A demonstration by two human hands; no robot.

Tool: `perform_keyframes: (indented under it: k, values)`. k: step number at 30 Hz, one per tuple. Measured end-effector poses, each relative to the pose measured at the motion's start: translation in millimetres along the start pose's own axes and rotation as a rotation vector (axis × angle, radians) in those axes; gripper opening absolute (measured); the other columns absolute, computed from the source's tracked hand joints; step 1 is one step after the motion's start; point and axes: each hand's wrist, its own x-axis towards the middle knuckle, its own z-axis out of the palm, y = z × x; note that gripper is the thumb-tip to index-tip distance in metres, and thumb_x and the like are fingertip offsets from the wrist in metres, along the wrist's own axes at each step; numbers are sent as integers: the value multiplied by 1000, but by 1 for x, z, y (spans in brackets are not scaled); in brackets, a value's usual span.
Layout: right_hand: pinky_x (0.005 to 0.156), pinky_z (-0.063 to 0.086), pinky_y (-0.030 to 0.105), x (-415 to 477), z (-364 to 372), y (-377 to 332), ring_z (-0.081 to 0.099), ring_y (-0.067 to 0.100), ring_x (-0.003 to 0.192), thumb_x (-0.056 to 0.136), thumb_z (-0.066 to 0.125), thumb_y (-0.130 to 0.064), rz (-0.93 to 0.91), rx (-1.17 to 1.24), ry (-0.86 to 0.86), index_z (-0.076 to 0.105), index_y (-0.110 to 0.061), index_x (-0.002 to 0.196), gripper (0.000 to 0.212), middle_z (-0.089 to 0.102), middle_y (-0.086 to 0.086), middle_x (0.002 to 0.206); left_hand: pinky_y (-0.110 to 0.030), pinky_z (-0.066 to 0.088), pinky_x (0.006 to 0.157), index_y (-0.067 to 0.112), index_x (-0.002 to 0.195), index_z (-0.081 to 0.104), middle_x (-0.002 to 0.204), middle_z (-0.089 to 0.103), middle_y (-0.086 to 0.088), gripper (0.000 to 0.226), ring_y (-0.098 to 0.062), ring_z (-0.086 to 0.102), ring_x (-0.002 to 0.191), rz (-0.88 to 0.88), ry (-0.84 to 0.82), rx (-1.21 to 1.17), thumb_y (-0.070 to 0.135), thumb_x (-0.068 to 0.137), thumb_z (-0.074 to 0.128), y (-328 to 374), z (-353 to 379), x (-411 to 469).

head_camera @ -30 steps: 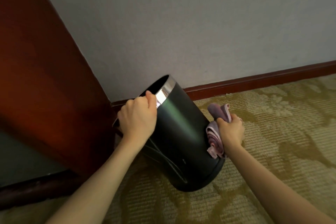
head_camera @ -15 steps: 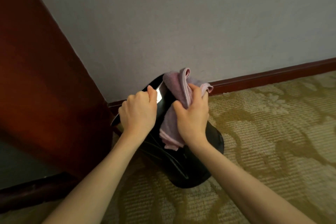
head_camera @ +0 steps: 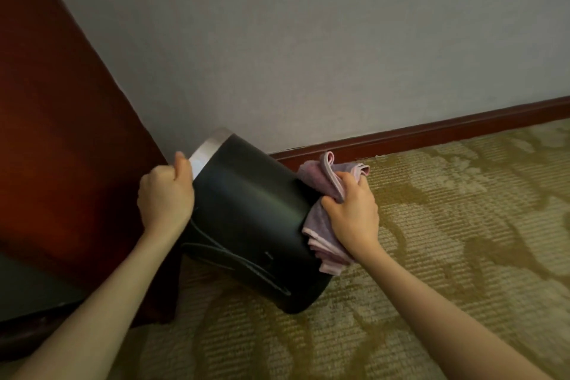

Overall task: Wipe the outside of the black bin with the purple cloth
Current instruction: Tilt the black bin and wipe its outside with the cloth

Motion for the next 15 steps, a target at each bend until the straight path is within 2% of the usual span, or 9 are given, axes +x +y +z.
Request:
perform_keyframes:
  k: [3, 6, 9, 12, 15]
  values:
    - [64, 33, 33, 0, 2, 2, 55, 33, 81, 73, 61, -28, 10, -11, -11, 55, -24, 99, 27, 51, 5, 101, -36, 34, 56, 13, 41, 43, 40, 45, -7, 62, -28, 49, 42, 79, 0, -33, 33, 98, 30, -12, -9, -12]
    - [64, 33, 33, 8, 1, -1, 49, 27, 72, 73, 59, -30, 80, 17, -51, 52, -27, 87, 16, 53, 1, 89, -41, 43, 56, 12, 41, 44, 38, 44, -7, 63, -29, 49, 41, 110, -39, -54, 31, 100, 29, -12, -14, -19]
    - [65, 36, 32, 23, -2, -7, 52, 25, 70, 73, 60, -31, 170, 69, -148, 57, -27, 82, 10, 56, -4, 74, -39, 41, 52, 15, 41, 41, 37, 41, -2, 61, -27, 46, 37, 175, -48, -68, 28, 100, 32, -8, -17, -25]
    - [70, 38, 32, 35, -4, -13, 51, 26, 77, 74, 61, -32, 216, 63, -230, 65, -24, 95, 23, 59, 3, 82, -27, 33, 42, 22, 42, 39, 36, 39, 5, 57, -18, 45, 32, 274, -41, -104, 28, 99, 35, -5, -21, -37]
    - [70, 36, 29, 38, -6, -26, 54, 26, 81, 74, 63, -30, 228, 143, -243, 65, -23, 89, 17, 61, 5, 84, -26, 32, 36, 26, 46, 40, 37, 36, 13, 52, -12, 42, 28, 373, -59, -141, 30, 98, 33, -1, -26, -47]
